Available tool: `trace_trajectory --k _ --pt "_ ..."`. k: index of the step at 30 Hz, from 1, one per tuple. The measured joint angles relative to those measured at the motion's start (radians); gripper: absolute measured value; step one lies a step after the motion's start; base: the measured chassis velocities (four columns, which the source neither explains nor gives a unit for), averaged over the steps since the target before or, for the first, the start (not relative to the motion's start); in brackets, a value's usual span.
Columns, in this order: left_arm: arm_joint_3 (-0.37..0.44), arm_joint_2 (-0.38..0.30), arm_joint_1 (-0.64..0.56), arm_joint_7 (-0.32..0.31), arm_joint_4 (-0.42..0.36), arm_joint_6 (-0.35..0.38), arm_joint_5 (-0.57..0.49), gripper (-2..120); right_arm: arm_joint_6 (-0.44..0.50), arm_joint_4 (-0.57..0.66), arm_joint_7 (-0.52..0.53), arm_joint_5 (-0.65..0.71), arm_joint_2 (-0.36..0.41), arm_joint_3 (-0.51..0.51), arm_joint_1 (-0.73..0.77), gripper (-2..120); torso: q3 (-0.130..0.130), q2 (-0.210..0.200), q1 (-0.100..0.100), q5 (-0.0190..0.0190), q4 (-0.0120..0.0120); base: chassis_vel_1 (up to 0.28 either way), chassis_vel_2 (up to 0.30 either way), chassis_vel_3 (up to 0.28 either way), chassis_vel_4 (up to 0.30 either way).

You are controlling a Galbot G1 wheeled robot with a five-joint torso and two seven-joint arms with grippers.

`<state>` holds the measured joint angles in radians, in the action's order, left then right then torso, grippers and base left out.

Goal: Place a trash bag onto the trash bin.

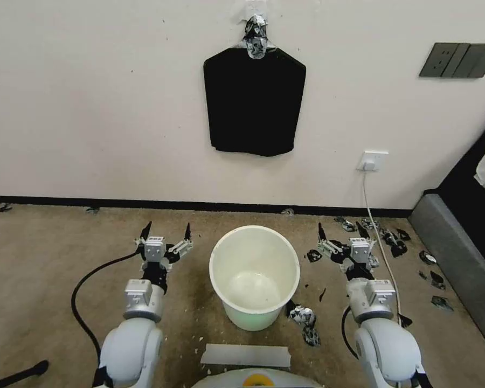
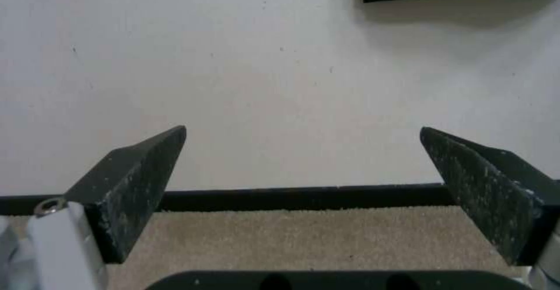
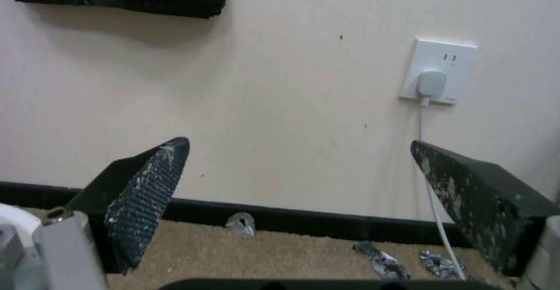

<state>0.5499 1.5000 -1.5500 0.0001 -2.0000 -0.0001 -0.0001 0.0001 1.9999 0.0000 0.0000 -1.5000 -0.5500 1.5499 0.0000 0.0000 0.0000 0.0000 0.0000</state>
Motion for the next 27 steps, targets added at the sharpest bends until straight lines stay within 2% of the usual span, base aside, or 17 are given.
trace_trajectory --k 9,11,14,15,17,18,21,22,25,27 --pt "0.003 0.0 -0.002 0.001 -0.002 0.001 -0.003 100 0.0 0.0 0.0 0.0 0.001 0.0 0.0 100 0.0 0.0 0.0 -0.0001 0.0 0.0 0.0 0.0 0.0" --pt "0.021 0.001 -0.014 0.01 -0.024 0.004 -0.023 100 -0.003 0.006 0.0 0.002 0.004 -0.001 0.003 100 0.0 0.0 0.0 -0.0003 -0.0002 0.0 0.0 0.0 0.0" --pt "0.108 0.005 -0.07 0.048 -0.13 0.023 -0.115 100 -0.054 0.089 0.005 0.032 0.046 -0.021 0.03 100 0.0 0.0 0.0 -0.0002 0.0001 0.0 0.0 0.0 0.0" --pt "0.108 0.005 -0.07 0.048 -0.13 0.023 -0.115 100 -0.054 0.089 0.005 0.032 0.046 -0.021 0.03 100 0.0 0.0 0.0 -0.0002 0.0001 0.0 0.0 0.0 0.0" --pt "0.173 0.008 -0.111 0.077 -0.207 0.038 -0.182 100 -0.102 0.167 0.011 0.061 0.084 -0.039 0.057 100 0.0 0.0 0.0 0.0002 0.0 0.0 0.0 0.0 0.0" --pt "0.173 0.008 -0.111 0.077 -0.207 0.038 -0.182 100 -0.102 0.167 0.011 0.061 0.084 -0.039 0.057 100 0.0 0.0 0.0 0.0002 0.0 0.0 0.0 0.0 0.0" --pt "0.273 0.013 -0.177 0.121 -0.329 0.06 -0.288 100 -0.179 0.29 0.02 0.107 0.146 -0.069 0.099 100 0.0 0.0 0.0 0.0004 0.0003 0.0 0.0 0.0 0.0" --pt "0.273 0.013 -0.177 0.121 -0.329 0.06 -0.288 100 -0.179 0.29 0.02 0.107 0.146 -0.069 0.099 100 0.0 0.0 0.0 0.0004 0.0003 0.0 0.0 0.0 0.0" --pt "0.257 0.006 -0.196 0.18 -0.328 0.077 -0.343 100 -0.225 0.355 0.007 0.148 0.186 -0.058 0.123 100 0.0 0.0 0.0 -0.0007 0.0 0.0 0.0 0.0 0.0" --pt "0.249 0.004 -0.196 0.187 -0.326 0.077 -0.349 100 -0.225 0.354 0.006 0.16 0.19 -0.052 0.12 100 0.0 0.0 0.0 0.0004 -0.0002 0.0 0.0 0.0 0.0"
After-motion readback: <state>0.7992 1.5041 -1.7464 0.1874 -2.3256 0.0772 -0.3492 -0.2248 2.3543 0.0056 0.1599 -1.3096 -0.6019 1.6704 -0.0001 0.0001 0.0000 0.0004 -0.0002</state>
